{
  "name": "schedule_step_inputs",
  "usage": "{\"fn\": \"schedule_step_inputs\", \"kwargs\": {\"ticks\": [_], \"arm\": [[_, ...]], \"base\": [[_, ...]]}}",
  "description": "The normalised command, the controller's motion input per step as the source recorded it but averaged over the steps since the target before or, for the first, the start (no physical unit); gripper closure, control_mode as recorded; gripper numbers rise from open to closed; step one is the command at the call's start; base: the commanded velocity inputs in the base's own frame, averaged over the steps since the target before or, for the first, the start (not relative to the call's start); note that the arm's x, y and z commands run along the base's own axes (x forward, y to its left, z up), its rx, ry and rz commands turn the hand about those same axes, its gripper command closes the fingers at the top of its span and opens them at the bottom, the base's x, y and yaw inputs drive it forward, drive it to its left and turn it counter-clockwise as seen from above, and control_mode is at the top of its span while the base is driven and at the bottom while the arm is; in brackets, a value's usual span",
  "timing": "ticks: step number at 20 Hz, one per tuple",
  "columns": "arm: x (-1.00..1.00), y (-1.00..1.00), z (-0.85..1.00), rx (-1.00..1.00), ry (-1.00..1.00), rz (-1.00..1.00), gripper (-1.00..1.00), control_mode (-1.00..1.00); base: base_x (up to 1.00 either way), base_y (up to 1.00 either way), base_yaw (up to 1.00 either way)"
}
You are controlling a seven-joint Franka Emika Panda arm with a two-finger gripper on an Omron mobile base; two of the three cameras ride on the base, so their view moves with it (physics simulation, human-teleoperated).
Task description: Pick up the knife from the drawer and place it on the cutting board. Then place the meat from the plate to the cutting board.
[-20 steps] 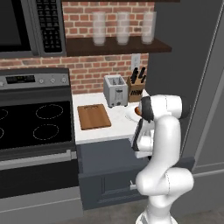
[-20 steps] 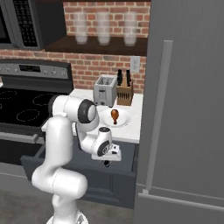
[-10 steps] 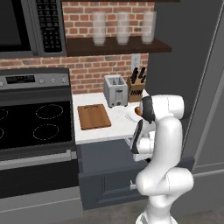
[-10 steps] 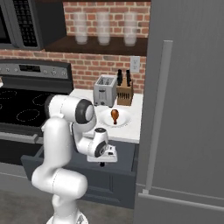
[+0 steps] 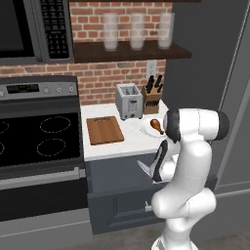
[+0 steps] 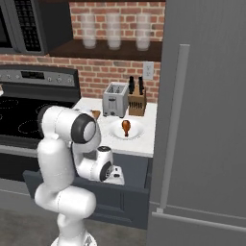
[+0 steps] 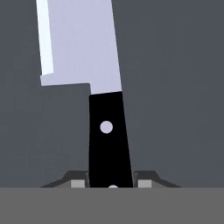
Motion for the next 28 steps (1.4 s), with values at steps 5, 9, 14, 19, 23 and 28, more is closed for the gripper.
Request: {"fn": "schedule_step_inputs", "kwargs": {"ticks": [5,9,14,19,23,28], "arm": [[-0.04,0.0,1.0,0.05,0.08,0.05,1.0,-1.0],[0.0,0.08,1.0,0.0,0.21,0.14,1.0,-1.0],[0.01,0.1,1.0,-0.02,0.2,0.26,1.0,-1.0],[0.0,0.0,1.0,-0.03,0.04,0.28,1.0,-1.0],[-0.19,0.04,1.0,-0.04,-0.02,0.32,1.0,-1.0],[-0.14,0.05,1.0,-0.01,-0.03,0.29,1.0,-1.0]], "base": [[0.0,0.0,0.0],[0.0,0.0,0.0],[0.0,0.0,0.0],[0.0,0.0,0.0],[0.0,0.0,0.0],[0.0,0.0,0.0]]}}
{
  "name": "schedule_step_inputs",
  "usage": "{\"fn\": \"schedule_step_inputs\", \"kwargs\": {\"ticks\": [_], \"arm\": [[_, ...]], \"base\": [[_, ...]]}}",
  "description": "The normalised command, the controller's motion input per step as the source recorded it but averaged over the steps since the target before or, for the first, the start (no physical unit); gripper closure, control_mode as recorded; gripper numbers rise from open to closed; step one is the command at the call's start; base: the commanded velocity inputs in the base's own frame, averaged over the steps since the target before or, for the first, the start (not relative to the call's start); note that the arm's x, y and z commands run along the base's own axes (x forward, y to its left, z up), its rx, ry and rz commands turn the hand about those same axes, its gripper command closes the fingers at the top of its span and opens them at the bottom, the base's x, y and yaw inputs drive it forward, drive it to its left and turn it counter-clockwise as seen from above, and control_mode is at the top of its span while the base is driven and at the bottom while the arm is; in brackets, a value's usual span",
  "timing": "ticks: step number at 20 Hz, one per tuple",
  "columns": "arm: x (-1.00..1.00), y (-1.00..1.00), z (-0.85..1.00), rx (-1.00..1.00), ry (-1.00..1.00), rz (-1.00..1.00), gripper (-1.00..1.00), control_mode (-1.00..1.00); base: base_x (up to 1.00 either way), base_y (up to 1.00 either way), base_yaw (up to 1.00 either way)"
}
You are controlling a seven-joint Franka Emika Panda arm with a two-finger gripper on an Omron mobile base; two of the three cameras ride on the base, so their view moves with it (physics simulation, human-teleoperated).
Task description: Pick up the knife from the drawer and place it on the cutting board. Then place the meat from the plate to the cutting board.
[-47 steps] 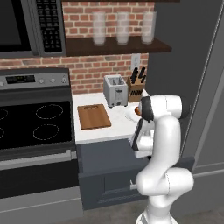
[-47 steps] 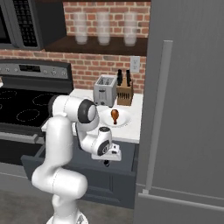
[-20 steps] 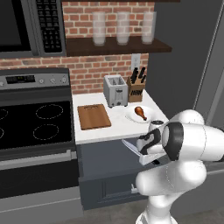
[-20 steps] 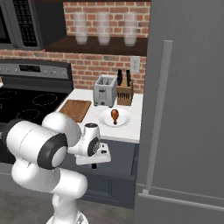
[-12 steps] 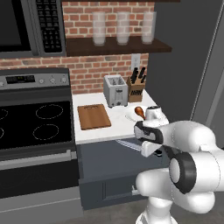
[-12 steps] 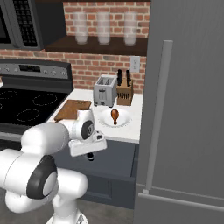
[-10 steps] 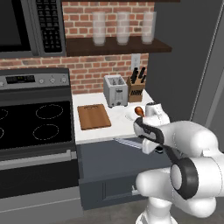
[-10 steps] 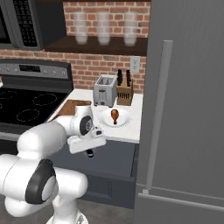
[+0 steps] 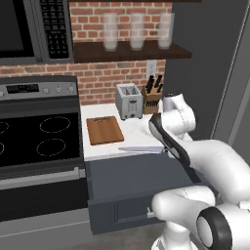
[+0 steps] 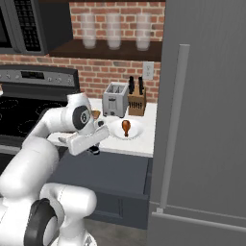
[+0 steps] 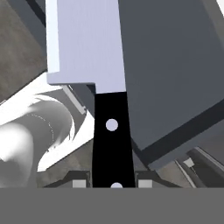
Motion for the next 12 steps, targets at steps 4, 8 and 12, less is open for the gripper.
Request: {"fn": "schedule_step_inputs", "kwargs": {"ticks": [4,8,12], "arm": [[0.32,0.27,0.59,0.0,0.0,0.05,1.0,-1.0],[0.65,0.56,0.16,0.0,0.0,0.0,1.0,-1.0],[0.59,0.7,0.0,0.0,0.0,-0.11,1.0,-1.0]], "base": [[0.0,0.0,0.0],[0.0,0.0,0.0],[0.0,0.0,0.0]]}}
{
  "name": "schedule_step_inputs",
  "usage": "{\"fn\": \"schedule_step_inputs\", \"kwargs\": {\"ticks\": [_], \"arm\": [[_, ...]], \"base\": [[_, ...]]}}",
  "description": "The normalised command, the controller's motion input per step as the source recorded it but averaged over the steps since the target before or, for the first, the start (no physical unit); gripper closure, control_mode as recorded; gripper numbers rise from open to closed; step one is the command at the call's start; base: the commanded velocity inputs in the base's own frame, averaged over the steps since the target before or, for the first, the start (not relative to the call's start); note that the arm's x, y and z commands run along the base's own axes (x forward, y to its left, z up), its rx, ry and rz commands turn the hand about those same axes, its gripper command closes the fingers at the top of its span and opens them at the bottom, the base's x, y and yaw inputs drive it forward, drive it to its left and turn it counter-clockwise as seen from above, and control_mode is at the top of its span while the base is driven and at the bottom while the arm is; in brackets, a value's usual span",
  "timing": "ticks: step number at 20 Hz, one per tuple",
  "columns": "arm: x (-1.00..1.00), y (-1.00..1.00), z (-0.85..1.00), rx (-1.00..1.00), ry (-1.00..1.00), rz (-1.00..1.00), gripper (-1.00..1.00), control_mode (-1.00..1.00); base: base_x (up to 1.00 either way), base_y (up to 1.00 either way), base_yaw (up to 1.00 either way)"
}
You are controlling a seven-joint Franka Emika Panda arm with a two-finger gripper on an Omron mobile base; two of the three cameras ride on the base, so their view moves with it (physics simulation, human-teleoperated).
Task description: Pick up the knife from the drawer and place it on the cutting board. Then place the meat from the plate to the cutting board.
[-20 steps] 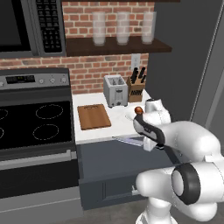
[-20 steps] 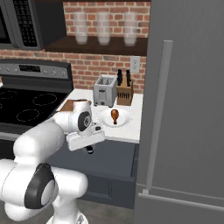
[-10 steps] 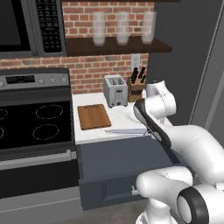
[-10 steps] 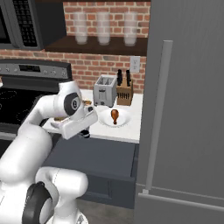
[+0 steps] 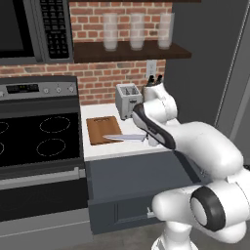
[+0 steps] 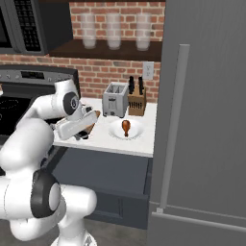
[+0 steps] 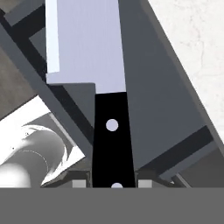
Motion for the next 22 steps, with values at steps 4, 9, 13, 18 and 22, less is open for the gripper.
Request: {"fn": "schedule_step_inputs", "kwargs": {"ticks": [4,9,13,18,22], "arm": [[0.45,0.51,0.0,0.0,0.0,-0.19,1.0,-1.0],[0.48,0.32,-0.04,0.0,0.0,-0.2,1.0,-1.0],[0.58,0.18,-0.32,0.0,0.0,-0.29,1.0,-1.0],[0.61,0.28,-0.52,0.0,0.0,-0.27,1.0,-1.0],[0.8,0.35,-0.39,0.0,0.0,-0.23,1.0,-1.0]], "base": [[0.0,0.0,0.0],[0.0,0.0,0.0],[0.0,0.0,0.0],[0.0,0.0,0.0],[0.0,0.0,0.0]]}}
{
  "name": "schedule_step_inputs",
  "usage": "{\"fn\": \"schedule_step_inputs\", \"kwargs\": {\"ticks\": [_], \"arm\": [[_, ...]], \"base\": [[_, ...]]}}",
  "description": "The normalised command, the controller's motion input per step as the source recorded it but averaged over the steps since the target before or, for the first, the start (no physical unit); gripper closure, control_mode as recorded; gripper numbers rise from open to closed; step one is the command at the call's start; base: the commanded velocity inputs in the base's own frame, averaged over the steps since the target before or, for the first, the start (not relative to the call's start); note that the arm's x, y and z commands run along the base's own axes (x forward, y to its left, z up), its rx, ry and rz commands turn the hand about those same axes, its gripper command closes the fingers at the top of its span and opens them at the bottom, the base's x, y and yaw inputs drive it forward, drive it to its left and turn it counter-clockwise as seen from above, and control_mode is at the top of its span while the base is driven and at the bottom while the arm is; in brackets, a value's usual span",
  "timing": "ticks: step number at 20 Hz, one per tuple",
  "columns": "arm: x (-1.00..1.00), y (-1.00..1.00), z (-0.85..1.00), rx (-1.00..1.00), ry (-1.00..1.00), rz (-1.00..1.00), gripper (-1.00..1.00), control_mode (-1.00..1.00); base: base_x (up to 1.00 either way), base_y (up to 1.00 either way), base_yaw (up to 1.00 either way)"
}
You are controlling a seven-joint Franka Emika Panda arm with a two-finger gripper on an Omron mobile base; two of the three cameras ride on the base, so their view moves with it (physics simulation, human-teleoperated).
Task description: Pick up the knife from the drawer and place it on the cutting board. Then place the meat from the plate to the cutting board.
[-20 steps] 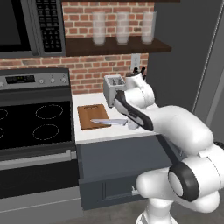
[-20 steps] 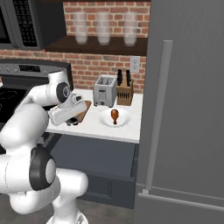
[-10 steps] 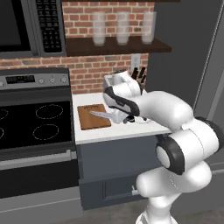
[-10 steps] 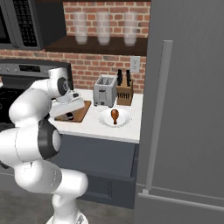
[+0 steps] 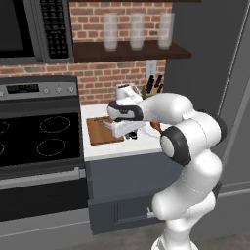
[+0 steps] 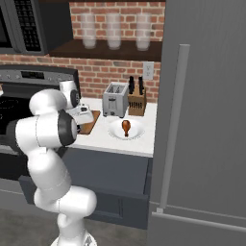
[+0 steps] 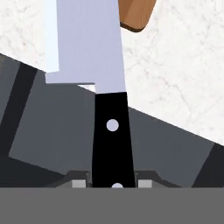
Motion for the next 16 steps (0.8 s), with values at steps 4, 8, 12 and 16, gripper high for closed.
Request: {"fn": "schedule_step_inputs", "kwargs": {"ticks": [4,8,12,16], "arm": [[0.9,0.34,-0.23,0.0,0.04,-0.17,1.0,-1.0],[0.8,0.32,-0.21,0.0,0.0,-0.1,1.0,-1.0],[0.7,0.28,-0.32,0.0,0.0,-0.07,1.0,-1.0],[0.73,0.21,-0.3,0.0,0.0,-0.06,1.0,-1.0]], "base": [[0.0,0.0,0.0],[0.0,0.0,0.0],[0.0,0.0,0.0],[0.0,0.0,0.0]]}}
